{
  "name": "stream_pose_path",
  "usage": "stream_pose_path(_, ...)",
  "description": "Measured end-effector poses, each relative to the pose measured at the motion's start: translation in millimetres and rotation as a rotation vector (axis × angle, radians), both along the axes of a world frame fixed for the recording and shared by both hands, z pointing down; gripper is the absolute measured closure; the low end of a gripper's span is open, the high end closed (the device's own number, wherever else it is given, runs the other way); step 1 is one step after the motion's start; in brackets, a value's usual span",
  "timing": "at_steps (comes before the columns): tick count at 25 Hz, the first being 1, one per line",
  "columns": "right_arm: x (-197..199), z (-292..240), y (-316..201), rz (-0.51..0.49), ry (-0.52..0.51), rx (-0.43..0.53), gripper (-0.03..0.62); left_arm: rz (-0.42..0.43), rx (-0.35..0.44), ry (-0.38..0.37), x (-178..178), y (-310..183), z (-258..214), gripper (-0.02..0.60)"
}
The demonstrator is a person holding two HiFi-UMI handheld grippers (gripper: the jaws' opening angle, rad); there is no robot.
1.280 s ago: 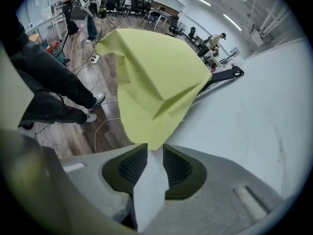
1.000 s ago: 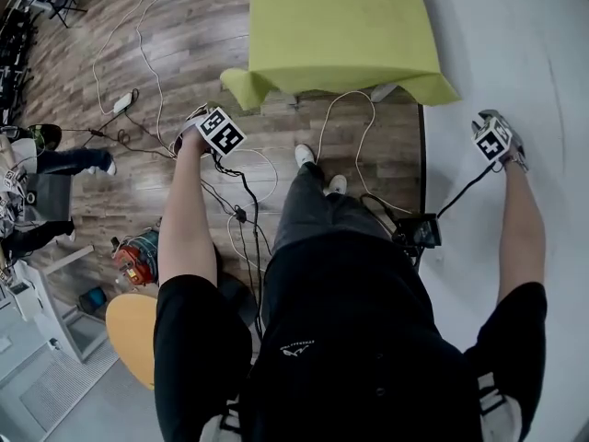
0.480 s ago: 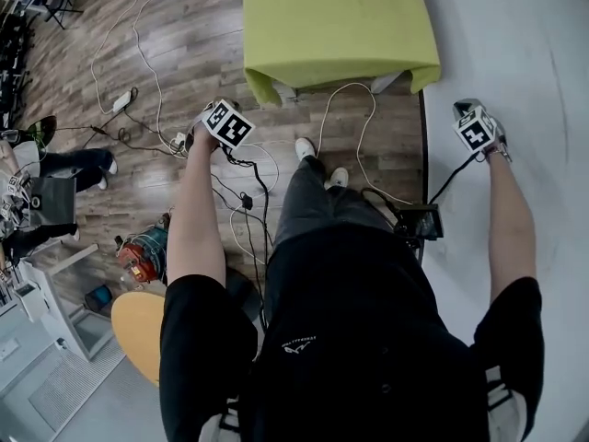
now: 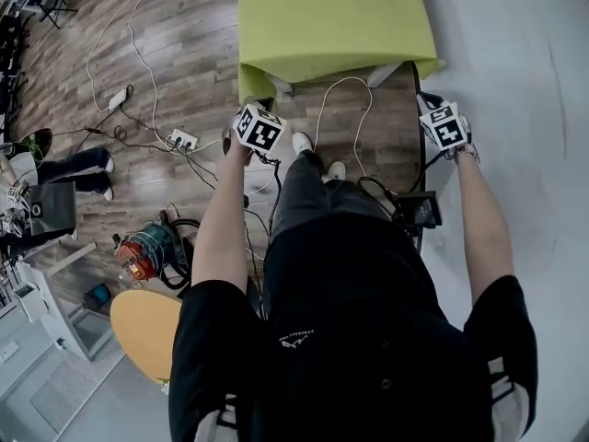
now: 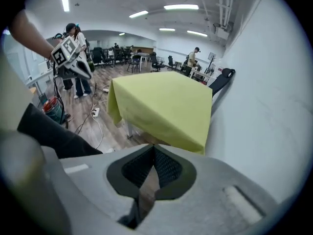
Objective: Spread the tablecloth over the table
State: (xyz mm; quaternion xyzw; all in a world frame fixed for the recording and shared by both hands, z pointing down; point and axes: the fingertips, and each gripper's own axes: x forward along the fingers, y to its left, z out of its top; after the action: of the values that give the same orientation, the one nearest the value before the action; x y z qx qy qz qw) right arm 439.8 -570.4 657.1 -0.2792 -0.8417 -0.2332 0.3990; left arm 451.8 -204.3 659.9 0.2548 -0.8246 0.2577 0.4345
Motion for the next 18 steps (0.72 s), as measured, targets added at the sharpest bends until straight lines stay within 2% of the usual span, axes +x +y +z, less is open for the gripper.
stream_pose_path(6,1,-45,43,0.013,-0.167,-0.145,0.588,-0.082,0.166,-0.112,6,-32,-25,0.575)
stream_pose_path(11,7,-74,63,0.058,-0.225,-0.254,0.588,-0.163,0.301,-0.219,3,-44,-62,0.575)
stream_pose_path(18,26,-114,78,0.102,-0.298,-0.412,0.588,-0.171,0.437,-0.369,15,-65,-123,0.575)
